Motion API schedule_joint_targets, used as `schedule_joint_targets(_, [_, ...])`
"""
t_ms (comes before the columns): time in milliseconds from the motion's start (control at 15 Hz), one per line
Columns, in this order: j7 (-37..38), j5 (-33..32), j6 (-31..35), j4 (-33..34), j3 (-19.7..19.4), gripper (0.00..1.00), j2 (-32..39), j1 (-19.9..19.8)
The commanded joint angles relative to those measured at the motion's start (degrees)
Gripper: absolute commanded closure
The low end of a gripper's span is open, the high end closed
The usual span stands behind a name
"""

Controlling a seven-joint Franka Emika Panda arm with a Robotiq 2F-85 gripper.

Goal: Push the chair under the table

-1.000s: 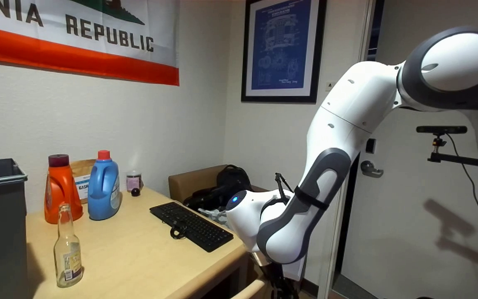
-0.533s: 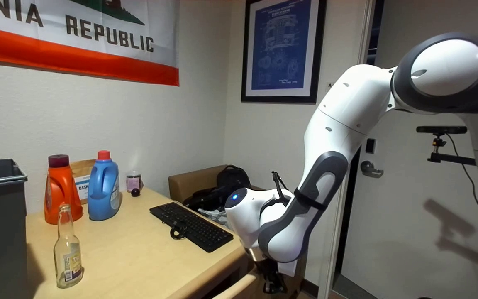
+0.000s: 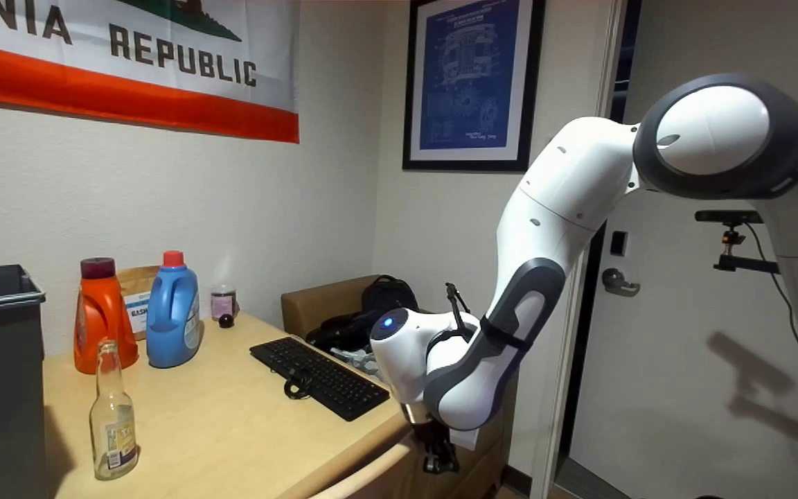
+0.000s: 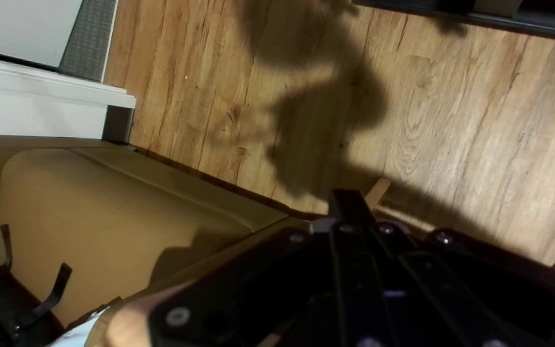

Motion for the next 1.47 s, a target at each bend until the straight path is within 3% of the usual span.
schedule_joint_targets(0, [0.48, -1.75, 3.49, 7.83, -0.86, 1.0, 5.5, 1.09])
schedule_joint_targets(800, [0.23, -1.77, 3.16, 13.37, -1.96, 1.0, 8.06, 1.46])
schedule_joint_targets(1000, [0.4, -2.47, 2.39, 12.29, -2.28, 1.0, 7.41, 1.76])
schedule_joint_targets(1200, [-0.58, -3.51, 0.95, 7.21, -2.15, 1.0, 4.4, 1.56])
schedule_joint_targets(1267, [-0.83, -3.3, 1.15, 5.05, -1.95, 0.74, 3.08, 1.17])
schedule_joint_targets(1400, [-0.36, -3.92, 2.26, 0.72, -2.15, 0.66, 0.41, 0.98])
